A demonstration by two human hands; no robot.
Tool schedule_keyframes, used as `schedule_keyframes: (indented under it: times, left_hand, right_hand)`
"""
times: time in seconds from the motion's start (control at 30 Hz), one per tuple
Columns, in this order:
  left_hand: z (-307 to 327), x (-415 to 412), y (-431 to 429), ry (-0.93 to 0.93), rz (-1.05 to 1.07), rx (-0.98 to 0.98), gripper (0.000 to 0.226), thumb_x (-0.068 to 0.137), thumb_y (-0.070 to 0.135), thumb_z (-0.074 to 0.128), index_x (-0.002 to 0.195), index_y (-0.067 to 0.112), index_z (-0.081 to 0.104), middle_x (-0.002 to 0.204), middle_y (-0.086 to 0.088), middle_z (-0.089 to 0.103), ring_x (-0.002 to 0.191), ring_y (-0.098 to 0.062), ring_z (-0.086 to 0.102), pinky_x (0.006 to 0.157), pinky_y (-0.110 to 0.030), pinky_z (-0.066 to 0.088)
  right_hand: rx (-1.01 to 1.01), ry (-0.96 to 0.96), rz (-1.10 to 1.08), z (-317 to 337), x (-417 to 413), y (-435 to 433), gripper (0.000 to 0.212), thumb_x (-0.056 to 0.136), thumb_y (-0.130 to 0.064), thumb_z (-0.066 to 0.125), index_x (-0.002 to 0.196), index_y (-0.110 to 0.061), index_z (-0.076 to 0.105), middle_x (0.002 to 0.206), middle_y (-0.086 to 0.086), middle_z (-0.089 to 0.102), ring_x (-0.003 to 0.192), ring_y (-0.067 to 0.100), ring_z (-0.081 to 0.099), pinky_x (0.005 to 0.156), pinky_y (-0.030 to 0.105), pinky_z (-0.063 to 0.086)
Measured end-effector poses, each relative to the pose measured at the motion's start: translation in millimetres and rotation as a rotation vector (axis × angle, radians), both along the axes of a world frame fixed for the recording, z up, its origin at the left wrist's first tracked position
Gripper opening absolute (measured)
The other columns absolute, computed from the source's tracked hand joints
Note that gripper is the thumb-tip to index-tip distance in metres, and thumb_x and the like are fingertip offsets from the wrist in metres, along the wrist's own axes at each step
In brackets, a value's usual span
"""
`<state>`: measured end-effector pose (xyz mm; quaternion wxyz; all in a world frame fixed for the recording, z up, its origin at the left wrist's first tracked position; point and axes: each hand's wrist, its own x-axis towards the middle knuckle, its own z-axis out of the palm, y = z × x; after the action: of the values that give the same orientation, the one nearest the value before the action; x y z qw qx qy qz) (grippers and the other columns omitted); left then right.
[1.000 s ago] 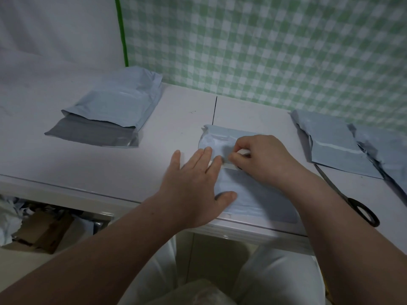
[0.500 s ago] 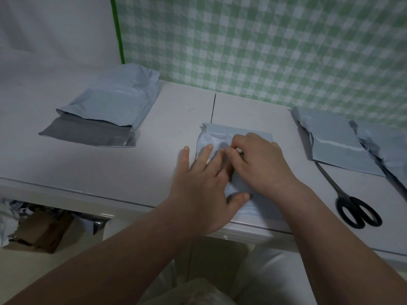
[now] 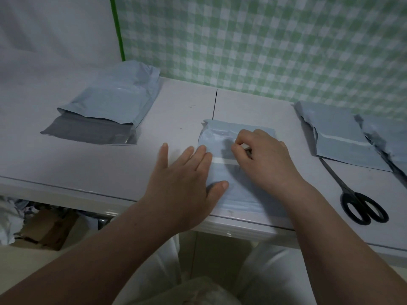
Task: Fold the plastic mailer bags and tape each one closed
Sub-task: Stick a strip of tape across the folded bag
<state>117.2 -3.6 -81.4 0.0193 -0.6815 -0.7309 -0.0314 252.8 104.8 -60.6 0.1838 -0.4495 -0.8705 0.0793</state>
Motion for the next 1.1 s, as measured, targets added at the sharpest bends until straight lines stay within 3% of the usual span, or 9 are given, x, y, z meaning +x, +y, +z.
schedule_keyframes:
  times: [0.23, 0.37, 0.57, 0.77, 0.87, 1.0, 1.1]
  left_hand:
    - [9, 6, -4, 0.075, 0.105, -0.012, 0.098, 0.071, 0.062, -0.022, 0.149, 0.013, 0.012, 0.159, -0.004, 0.012, 0.147, -0.02, -0.001, 0.113, -0.054, -0.006]
    - [4, 23, 4, 0.026, 0.003, 0.009, 0.086, 0.078, 0.06, -0.015, 0.15, 0.017, 0.006, 0.159, -0.001, 0.008, 0.147, -0.019, 0.0, 0.113, -0.056, -0.007]
    - [-13, 41, 22, -0.115, -0.161, 0.118, 0.07, 0.089, 0.052, 0.011, 0.148, 0.018, 0.024, 0.15, 0.0, 0.034, 0.137, -0.015, 0.031, 0.116, -0.043, 0.02]
    - [-20, 42, 20, -0.129, -0.127, 0.109, 0.085, 0.08, 0.06, 0.001, 0.15, 0.012, 0.011, 0.156, -0.008, 0.023, 0.143, -0.021, 0.021, 0.118, -0.039, 0.016]
    - [-19, 43, 19, -0.129, -0.121, 0.096, 0.09, 0.077, 0.059, -0.003, 0.15, 0.008, 0.009, 0.157, -0.011, 0.017, 0.144, -0.023, 0.017, 0.118, -0.038, 0.012]
    - [-18, 43, 18, -0.092, -0.114, 0.079, 0.093, 0.075, 0.061, -0.006, 0.149, 0.007, 0.013, 0.157, -0.012, 0.016, 0.144, -0.024, 0.016, 0.118, -0.039, 0.012]
    - [-18, 43, 17, -0.081, -0.118, 0.077, 0.094, 0.076, 0.064, -0.004, 0.149, 0.006, 0.014, 0.157, -0.013, 0.017, 0.144, -0.025, 0.017, 0.117, -0.039, 0.012]
  right_hand:
    - [-0.019, 0.012, 0.006, 0, 1, -1, 0.018, 0.096, -0.032, 0.04, 0.086, -0.024, 0.053, 0.079, -0.006, 0.046, 0.077, 0.017, 0.049, 0.076, 0.033, 0.03]
    - [-0.021, 0.016, -0.004, 0, -1, -1, 0.017, 0.096, -0.033, 0.041, 0.087, -0.024, 0.053, 0.079, -0.006, 0.044, 0.077, 0.019, 0.049, 0.076, 0.034, 0.029]
    - [-0.053, 0.053, 0.003, -1, 3, -1, 0.021, 0.097, -0.035, 0.04, 0.086, -0.023, 0.053, 0.08, -0.005, 0.047, 0.079, 0.016, 0.049, 0.078, 0.034, 0.033]
    - [-0.301, 0.513, 0.023, -1, 18, -6, 0.008, 0.087, -0.027, 0.061, 0.086, -0.019, 0.06, 0.083, -0.009, 0.063, 0.077, 0.002, 0.056, 0.067, 0.015, 0.042]
    - [-0.293, 0.618, -0.033, -8, 25, -7, 0.011, 0.079, -0.025, 0.071, 0.087, -0.022, 0.063, 0.082, -0.013, 0.064, 0.076, -0.003, 0.057, 0.067, 0.009, 0.043]
    - [-0.27, 0.638, -0.066, -14, 26, -1, 0.015, 0.083, -0.011, 0.064, 0.089, -0.024, 0.067, 0.084, -0.018, 0.065, 0.083, 0.008, 0.064, 0.077, 0.038, 0.056]
    - [-0.282, 0.698, -0.068, -18, 25, -1, 0.028, 0.087, -0.004, 0.056, 0.094, -0.027, 0.07, 0.09, -0.018, 0.067, 0.087, 0.013, 0.067, 0.076, 0.041, 0.057]
